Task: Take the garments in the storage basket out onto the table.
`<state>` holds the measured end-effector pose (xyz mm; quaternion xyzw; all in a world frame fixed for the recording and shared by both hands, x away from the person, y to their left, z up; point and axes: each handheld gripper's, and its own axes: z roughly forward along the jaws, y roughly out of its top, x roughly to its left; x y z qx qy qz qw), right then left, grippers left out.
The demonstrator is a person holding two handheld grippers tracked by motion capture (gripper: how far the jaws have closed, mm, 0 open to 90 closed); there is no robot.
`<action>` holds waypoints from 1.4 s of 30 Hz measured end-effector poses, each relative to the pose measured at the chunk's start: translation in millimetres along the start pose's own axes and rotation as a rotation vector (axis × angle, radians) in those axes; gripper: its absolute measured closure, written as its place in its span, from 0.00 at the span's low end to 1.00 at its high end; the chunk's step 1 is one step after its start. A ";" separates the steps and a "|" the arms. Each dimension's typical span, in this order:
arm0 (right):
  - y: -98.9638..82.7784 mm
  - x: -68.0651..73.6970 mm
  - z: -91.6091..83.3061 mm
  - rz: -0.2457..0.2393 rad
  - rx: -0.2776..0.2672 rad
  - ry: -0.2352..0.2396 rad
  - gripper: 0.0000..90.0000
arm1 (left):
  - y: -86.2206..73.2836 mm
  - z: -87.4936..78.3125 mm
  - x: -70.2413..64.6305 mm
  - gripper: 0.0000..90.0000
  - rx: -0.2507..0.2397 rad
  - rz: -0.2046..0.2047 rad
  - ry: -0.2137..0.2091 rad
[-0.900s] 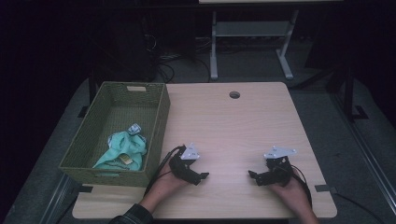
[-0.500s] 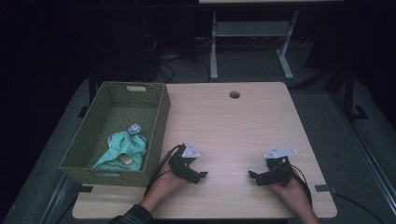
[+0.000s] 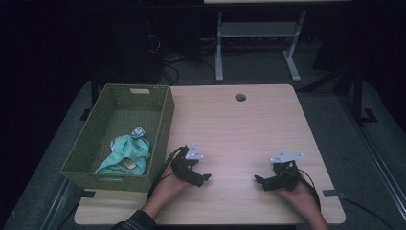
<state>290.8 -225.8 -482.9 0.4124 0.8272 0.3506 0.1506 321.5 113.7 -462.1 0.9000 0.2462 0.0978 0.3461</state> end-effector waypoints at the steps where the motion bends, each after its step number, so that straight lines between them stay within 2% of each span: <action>1: 0.0 0.0 0.0 -0.001 0.000 0.000 0.02 | 0.2 -0.4 0.2 0.15 0.001 0.001 0.000; 17: 0.0 0.0 0.0 0.000 0.000 0.000 0.02 | 5.1 -8.7 -0.2 0.15 -0.016 -0.003 -0.019; 18: 0.0 0.0 0.0 0.000 0.000 0.000 0.02 | 5.6 -9.0 -0.1 0.15 -0.021 -0.013 -0.021; 42: 0.0 0.0 0.0 0.000 0.001 0.000 0.02 | 12.6 -16.1 1.2 0.15 -0.012 -0.008 -0.037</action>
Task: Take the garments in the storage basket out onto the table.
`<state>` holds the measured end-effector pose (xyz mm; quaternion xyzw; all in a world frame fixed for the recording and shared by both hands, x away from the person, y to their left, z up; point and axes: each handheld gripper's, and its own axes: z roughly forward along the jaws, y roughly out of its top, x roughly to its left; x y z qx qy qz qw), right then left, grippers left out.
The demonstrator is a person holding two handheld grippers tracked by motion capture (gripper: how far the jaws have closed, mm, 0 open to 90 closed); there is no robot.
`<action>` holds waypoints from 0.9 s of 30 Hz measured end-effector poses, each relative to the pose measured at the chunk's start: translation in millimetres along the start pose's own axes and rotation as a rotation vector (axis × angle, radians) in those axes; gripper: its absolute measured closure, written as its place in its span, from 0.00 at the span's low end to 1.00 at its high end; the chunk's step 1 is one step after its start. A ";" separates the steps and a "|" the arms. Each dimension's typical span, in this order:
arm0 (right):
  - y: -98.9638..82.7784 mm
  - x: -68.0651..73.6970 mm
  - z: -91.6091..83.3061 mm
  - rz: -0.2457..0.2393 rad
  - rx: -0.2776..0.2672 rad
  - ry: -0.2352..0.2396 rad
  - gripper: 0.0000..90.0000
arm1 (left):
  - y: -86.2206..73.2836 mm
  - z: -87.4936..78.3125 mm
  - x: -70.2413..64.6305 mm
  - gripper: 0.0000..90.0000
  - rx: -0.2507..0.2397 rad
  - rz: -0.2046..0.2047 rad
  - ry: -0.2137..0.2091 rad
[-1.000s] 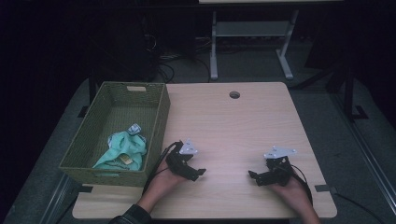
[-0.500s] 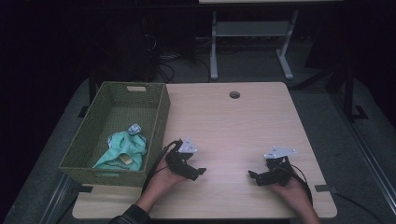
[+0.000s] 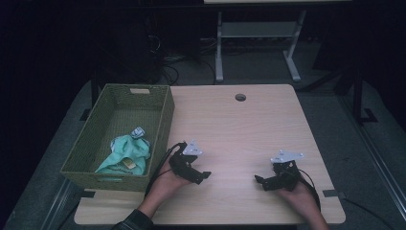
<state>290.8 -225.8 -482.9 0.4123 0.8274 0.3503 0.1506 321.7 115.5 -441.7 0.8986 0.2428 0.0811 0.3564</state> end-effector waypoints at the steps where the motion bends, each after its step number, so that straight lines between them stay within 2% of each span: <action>1: 0.0 0.0 0.0 0.000 0.000 0.000 0.02 | 0.6 -0.7 0.0 0.15 0.002 -0.002 0.000; 7: 0.0 0.0 0.0 0.000 0.000 0.000 0.02 | 4.2 -5.7 0.0 0.15 -0.013 -0.006 0.003; 13: 0.0 0.0 0.0 0.000 0.000 0.000 0.02 | 6.2 -8.3 0.3 0.15 -0.023 -0.013 -0.011; 27: 0.0 0.0 0.0 0.000 0.000 0.000 0.02 | 14.3 -18.8 -1.7 0.15 -0.028 0.014 -0.009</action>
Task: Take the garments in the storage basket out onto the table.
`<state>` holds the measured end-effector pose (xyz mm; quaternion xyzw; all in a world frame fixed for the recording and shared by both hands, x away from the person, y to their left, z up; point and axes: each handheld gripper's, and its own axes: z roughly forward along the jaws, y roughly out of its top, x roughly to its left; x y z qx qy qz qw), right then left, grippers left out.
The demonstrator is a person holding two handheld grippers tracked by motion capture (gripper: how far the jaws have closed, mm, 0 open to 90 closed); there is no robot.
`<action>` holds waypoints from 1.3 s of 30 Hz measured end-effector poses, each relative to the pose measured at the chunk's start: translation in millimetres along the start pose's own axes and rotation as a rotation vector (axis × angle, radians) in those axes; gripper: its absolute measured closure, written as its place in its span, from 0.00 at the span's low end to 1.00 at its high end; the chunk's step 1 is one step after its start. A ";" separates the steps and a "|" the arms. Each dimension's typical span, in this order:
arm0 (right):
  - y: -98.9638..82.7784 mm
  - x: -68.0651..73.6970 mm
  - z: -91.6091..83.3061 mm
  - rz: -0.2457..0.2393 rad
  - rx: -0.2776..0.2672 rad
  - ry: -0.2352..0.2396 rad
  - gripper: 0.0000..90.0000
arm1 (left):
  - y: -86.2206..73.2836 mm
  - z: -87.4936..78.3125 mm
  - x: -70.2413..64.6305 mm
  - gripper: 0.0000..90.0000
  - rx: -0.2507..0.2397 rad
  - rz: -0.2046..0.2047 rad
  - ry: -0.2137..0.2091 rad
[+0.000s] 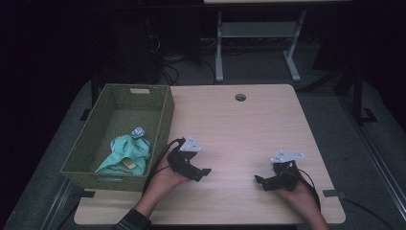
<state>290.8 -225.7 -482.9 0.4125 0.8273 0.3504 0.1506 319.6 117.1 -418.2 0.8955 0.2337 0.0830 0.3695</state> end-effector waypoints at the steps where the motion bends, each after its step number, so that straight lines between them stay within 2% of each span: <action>1: 0.0 0.0 0.0 0.000 0.000 0.000 0.02 | 0.9 -1.2 -0.2 0.15 0.000 0.002 0.001; 15: 0.0 0.0 0.0 0.000 0.000 0.000 0.02 | 7.9 -9.8 -1.3 0.16 -0.014 0.015 0.000; 36: 0.0 0.0 0.0 0.001 0.000 0.000 0.02 | 21.6 -20.2 2.2 0.16 -0.009 0.023 -0.029; 37: 0.0 0.0 0.0 0.001 0.000 0.000 0.02 | 22.3 -20.2 2.0 0.16 -0.019 0.013 -0.029; 39: 0.0 0.0 0.0 0.000 -0.001 0.000 0.02 | 23.2 -21.1 3.9 0.16 -0.013 0.023 -0.032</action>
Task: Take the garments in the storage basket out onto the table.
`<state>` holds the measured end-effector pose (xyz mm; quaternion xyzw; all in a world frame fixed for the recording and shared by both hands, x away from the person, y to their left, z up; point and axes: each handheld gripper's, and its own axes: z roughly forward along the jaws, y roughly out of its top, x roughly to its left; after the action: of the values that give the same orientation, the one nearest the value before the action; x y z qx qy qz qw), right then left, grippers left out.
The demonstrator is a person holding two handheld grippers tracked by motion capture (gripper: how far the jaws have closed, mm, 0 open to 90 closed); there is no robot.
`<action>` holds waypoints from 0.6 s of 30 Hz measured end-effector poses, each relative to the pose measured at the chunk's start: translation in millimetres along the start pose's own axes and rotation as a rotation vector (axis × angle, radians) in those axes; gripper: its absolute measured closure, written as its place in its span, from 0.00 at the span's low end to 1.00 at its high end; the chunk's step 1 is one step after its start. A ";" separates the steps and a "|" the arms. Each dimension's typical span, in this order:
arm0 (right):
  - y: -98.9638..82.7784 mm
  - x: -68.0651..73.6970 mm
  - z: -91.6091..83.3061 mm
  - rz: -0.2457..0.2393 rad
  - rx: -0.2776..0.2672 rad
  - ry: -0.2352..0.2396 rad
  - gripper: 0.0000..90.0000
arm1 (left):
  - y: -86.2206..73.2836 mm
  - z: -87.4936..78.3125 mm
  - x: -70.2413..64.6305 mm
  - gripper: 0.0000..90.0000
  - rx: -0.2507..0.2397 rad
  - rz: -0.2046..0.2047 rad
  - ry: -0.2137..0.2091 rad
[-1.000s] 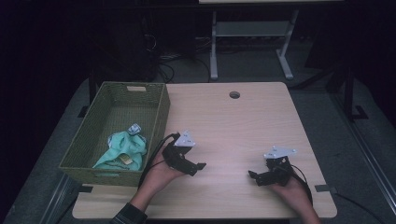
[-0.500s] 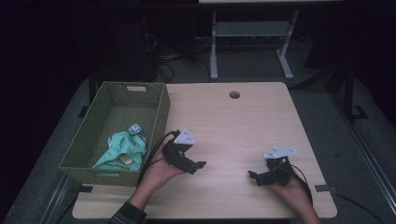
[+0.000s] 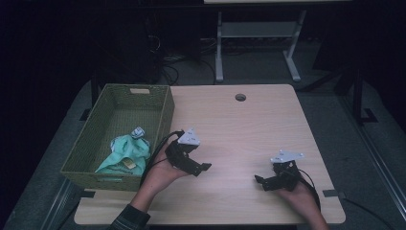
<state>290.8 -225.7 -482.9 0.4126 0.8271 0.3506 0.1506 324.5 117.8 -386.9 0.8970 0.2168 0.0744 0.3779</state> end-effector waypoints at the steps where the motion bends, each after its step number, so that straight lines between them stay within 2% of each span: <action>1: 0.0 0.0 0.0 0.000 0.000 0.000 0.02 | 0.6 -0.3 0.5 0.16 0.000 0.001 0.000; 18: 0.0 0.0 0.0 -0.001 0.000 0.000 0.02 | 8.6 -11.0 11.6 0.16 -0.014 -0.001 -0.032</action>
<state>290.8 -225.7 -482.9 0.4124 0.8272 0.3507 0.1509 334.6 124.7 -373.5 0.8953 0.2108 0.0616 0.3877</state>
